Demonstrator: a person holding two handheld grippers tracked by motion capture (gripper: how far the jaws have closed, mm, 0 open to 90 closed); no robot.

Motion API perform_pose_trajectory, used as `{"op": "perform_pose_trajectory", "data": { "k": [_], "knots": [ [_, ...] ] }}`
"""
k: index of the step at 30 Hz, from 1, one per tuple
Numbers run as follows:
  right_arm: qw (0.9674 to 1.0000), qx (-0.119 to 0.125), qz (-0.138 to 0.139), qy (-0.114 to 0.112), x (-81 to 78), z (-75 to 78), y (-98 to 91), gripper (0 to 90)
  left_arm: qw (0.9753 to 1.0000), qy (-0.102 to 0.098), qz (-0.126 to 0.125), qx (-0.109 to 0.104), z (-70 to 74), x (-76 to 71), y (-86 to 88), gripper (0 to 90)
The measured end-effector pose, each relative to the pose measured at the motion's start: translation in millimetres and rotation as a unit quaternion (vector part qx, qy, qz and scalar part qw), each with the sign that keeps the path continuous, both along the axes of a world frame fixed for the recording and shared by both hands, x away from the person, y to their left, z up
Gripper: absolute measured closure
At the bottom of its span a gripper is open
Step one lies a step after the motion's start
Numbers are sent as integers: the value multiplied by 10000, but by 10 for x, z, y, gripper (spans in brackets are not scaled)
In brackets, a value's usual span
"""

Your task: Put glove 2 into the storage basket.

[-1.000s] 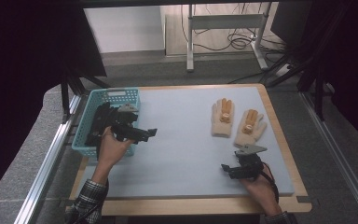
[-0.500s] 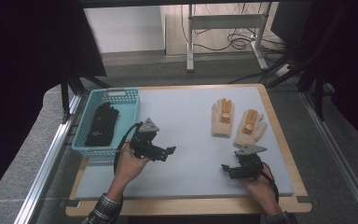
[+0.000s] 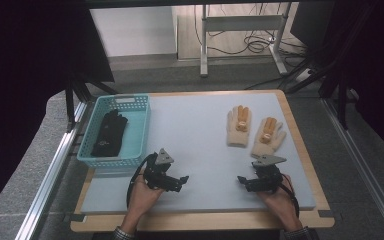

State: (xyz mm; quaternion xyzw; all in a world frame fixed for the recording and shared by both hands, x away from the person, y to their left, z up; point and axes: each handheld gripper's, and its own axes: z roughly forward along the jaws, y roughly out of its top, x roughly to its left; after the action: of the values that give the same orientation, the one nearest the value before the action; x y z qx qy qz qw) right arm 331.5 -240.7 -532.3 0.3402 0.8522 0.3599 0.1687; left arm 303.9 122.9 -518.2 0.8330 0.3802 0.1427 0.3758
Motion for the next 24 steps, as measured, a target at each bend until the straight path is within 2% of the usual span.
{"op": "perform_pose_trajectory", "data": {
  "k": [5, 8, 9, 10, 15, 19, 24],
  "knots": [
    [10000, 2, 1, 3, 0, 1, -1, 201, 9997, 85, 186, 98, -199, -29, 57, 6],
    [10000, 1, 0, 1, 0, 1, -1, 201, 9991, 92, 267, 325, -279, -29, 62, 6],
    [10000, 2, 0, 3, 0, 1, -1, 202, 9990, 91, 277, 334, -296, -27, 70, 7],
    [10000, 3, -2, 2, 0, 1, -1, 202, 9992, 136, 285, 255, -300, -21, 82, 2],
    [10000, 14, -2, 9, 1, 2, -4, 206, 9990, 246, 329, 193, -308, 1, 102, 4],
    [10000, 35, -21, 22, 3, 4, -8, 218, 9990, 231, 318, 203, -312, 1, 102, 3],
    [9998, 102, -140, 15, 6, 11, -24, 279, 9990, 222, 320, 202, -313, 0, 103, 4]
  ]
}}
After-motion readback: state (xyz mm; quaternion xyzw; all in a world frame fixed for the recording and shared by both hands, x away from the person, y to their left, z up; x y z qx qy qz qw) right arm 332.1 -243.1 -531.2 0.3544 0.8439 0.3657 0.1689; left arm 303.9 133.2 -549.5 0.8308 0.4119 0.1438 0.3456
